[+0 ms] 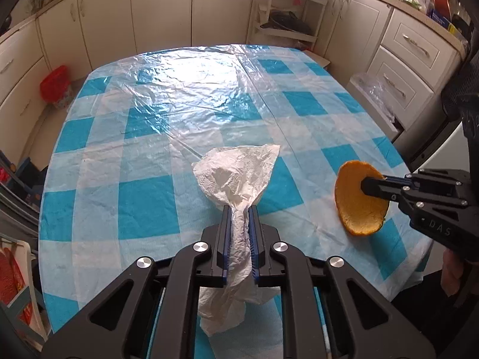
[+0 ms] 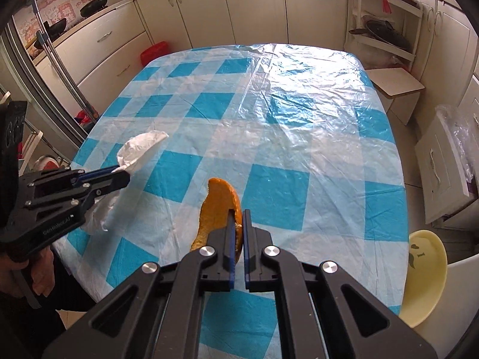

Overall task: Collect trash
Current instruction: 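Grasp the white tissue with the left tool while the right tool grasps the last orange peel, then lift the tissue with the left tool while the right tool lifts the peel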

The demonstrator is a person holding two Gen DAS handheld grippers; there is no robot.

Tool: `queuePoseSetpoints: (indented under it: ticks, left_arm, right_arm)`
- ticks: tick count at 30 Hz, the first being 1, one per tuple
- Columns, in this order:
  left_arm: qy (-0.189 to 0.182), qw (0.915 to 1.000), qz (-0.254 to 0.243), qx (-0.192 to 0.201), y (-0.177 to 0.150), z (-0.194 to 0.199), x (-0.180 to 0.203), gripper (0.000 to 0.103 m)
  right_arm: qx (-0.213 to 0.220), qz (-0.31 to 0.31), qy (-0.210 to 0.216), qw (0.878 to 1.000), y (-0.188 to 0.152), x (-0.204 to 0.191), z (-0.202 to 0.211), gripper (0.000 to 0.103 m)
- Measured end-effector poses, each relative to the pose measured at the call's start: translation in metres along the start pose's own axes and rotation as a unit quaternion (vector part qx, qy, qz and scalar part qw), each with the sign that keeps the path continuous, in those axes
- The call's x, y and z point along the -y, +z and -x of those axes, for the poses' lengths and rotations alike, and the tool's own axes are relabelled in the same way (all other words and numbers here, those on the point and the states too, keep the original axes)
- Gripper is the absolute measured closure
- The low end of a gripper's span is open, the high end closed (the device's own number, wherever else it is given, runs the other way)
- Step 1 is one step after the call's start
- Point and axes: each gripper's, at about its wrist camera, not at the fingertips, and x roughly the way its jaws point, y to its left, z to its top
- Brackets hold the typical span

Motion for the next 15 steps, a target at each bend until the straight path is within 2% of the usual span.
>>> queuePoseSetpoints:
  ticks: [2, 4, 6, 7, 8, 12, 14, 15]
  left_arm:
    - [0.010, 0.9999, -0.004, -0.004, -0.006, -0.001, 0.000, 0.079]
    - [0.021, 0.9998, 0.001, -0.002, -0.011, 0.001, -0.003, 0.057]
    - [0.031, 0.9994, 0.011, 0.005, -0.012, 0.005, -0.007, 0.049]
    - [0.032, 0.9994, 0.015, 0.006, -0.013, 0.006, -0.009, 0.046]
    - [0.034, 0.9993, 0.016, 0.006, -0.014, 0.006, -0.011, 0.045]
    - [0.037, 0.9993, 0.000, -0.004, -0.018, 0.001, -0.007, 0.045]
    - [0.035, 0.9993, -0.013, -0.005, -0.021, -0.002, -0.002, 0.058]
    - [0.037, 0.9991, -0.022, -0.004, -0.021, -0.002, 0.001, 0.073]
  right_arm:
    - [-0.005, 0.001, 0.004, 1.000, -0.004, -0.002, -0.001, 0.096]
    - [-0.008, 0.004, 0.001, 1.000, -0.006, -0.004, -0.004, 0.095]
    - [-0.012, 0.002, 0.000, 1.000, -0.006, -0.004, -0.007, 0.087]
    - [-0.012, -0.001, -0.002, 1.000, -0.006, -0.003, -0.009, 0.079]
    - [-0.013, -0.003, -0.004, 1.000, -0.006, -0.002, -0.010, 0.076]
    - [-0.018, 0.003, -0.004, 1.000, -0.009, -0.005, -0.013, 0.076]
    - [-0.016, 0.012, -0.007, 1.000, -0.010, -0.007, -0.013, 0.080]
    - [-0.016, 0.013, -0.003, 1.000, -0.010, -0.008, -0.013, 0.083]
